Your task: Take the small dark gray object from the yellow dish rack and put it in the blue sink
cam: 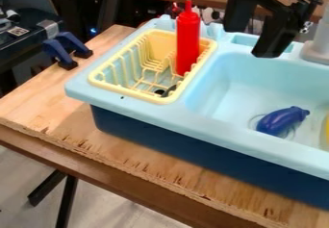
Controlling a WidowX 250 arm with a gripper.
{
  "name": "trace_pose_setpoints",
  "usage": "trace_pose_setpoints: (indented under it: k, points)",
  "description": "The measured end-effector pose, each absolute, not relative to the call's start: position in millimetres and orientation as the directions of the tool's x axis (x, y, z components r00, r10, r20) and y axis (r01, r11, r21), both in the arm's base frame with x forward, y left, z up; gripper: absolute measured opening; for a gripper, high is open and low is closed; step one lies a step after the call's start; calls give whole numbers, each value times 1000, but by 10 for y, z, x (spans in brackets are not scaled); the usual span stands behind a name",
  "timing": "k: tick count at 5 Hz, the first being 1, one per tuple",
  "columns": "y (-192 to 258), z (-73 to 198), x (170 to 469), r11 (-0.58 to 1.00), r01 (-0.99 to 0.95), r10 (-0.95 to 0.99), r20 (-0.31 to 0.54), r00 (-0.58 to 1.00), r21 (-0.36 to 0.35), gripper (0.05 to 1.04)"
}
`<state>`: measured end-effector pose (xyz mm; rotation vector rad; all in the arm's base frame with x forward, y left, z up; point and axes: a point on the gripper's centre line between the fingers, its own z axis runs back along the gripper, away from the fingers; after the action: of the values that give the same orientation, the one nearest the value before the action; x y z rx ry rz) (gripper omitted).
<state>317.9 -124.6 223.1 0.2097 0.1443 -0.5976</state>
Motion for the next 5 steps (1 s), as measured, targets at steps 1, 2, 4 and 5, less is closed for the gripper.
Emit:
trace_pose_setpoints:
  k: [1,2,4,5]
  points:
    - [-1253,2080,3195,803,578,-538,-241,808,146,1002]
    - [-1232,2071,3197,813,558,-523,-212,826,167,1002]
    - [-1028,2202,3001,859,479,-451,-175,875,182,1002]
    - [-738,2186,3028,893,426,-409,-133,903,143,1002]
